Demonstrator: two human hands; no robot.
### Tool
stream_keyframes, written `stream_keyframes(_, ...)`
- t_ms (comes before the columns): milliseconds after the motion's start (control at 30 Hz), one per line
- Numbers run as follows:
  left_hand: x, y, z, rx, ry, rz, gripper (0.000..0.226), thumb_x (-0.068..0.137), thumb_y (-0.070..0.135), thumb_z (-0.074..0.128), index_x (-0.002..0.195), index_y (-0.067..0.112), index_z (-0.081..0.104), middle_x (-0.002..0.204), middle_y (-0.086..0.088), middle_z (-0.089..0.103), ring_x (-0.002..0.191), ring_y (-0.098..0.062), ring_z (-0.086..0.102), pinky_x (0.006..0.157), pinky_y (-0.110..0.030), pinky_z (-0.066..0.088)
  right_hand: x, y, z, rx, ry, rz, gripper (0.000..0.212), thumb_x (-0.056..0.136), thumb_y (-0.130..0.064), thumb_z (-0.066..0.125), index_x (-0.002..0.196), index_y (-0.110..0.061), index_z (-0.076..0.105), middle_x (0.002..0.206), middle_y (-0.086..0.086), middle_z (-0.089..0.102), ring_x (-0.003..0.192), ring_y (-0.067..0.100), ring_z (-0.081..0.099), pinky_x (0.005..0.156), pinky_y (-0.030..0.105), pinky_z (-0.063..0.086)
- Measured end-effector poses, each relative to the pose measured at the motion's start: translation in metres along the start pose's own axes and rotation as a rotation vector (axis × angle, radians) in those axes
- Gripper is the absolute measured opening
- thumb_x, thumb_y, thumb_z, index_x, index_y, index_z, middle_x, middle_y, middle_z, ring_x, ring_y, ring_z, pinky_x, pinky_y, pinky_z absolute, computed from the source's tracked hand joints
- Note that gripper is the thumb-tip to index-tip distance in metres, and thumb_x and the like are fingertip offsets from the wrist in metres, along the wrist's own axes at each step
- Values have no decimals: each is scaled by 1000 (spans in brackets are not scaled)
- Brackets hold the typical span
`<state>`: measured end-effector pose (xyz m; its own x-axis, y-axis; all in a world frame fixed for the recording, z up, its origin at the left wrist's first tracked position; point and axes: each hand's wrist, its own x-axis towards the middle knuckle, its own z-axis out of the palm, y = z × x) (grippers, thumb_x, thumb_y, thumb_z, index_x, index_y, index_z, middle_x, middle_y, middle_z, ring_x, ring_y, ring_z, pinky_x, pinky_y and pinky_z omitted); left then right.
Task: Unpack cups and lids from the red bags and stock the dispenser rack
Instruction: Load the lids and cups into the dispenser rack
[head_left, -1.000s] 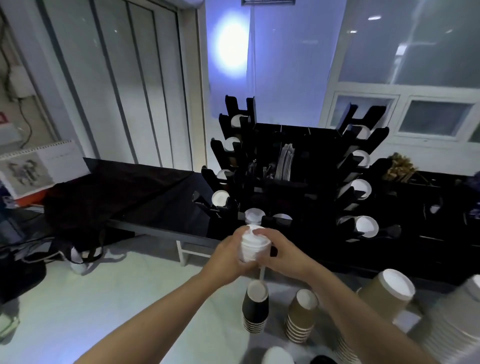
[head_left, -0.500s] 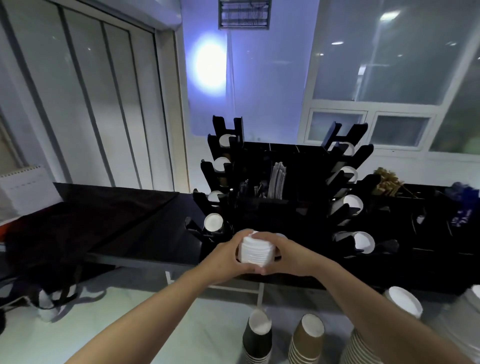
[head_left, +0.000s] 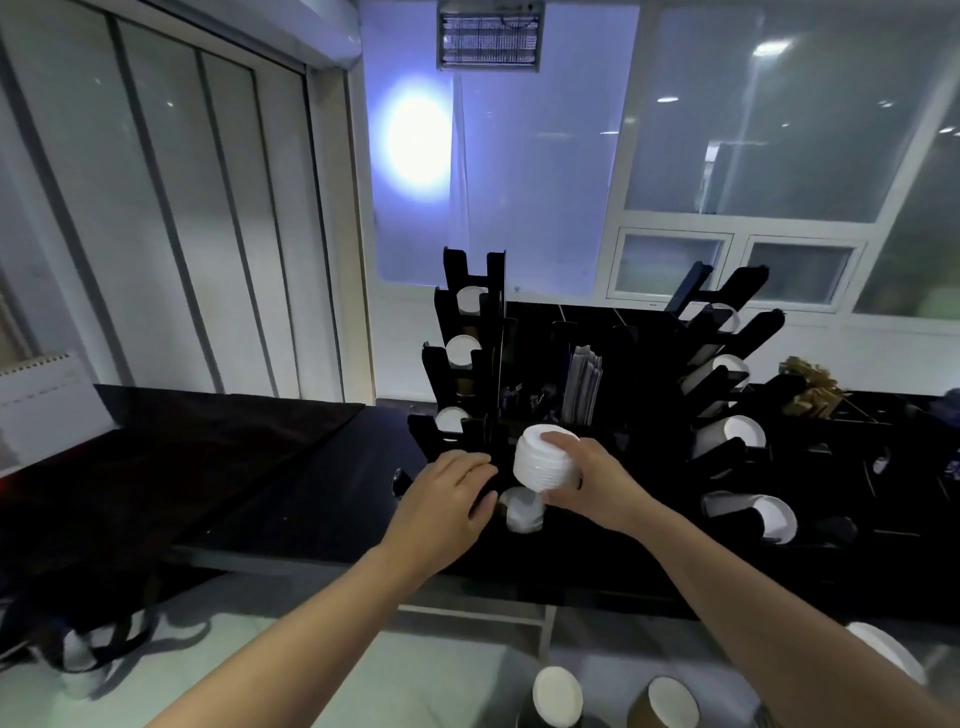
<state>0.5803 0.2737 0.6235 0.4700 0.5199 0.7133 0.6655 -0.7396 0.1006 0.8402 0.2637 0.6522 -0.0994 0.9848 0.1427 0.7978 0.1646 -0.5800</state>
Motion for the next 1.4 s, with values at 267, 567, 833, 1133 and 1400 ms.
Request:
stream_keyframes(267,-18,-13,18,-1,-39,-5,43,97,30,53,136,15,62,134,5,64,128,-13,55,112,-30,39,31,3,52,-310,-43,27,77,90,-41,68,151,-46,22,153,4,23,137,35,33,114,49,36)
stream_keyframes(567,-22,-16,26,-46,-28,0,46,95,23,57,140,13,58,138,3,61,133,-13,51,116,-28,34,40,21,69,-646,110,-33,76,89,-62,58,154,-43,22,145,7,41,139,29,32,123,52,0)
stream_keyframes(833,-23,-14,25,-39,-30,-4,47,94,20,59,140,11,58,139,1,61,134,-14,50,115,-32,37,37,30,93,-765,33,12,77,89,-75,45,155,-44,20,161,10,30,153,38,-1,116,58,-22)
stream_keyframes(1133,-23,-11,23,-38,-55,-21,50,93,20,57,143,11,55,141,0,59,134,-15,51,115,-32,37,34,34,96,-794,-6,51,70,97,-64,42,157,-44,11,167,4,17,153,38,-12,103,58,-37)
stream_keyframes(1400,-24,-6,18,-18,-67,-28,55,92,21,62,145,11,52,145,-2,56,140,-18,44,115,-41,40,13,30,86,-675,133,-19,60,101,-54,41,156,-33,27,165,2,24,155,30,5,120,58,-17)
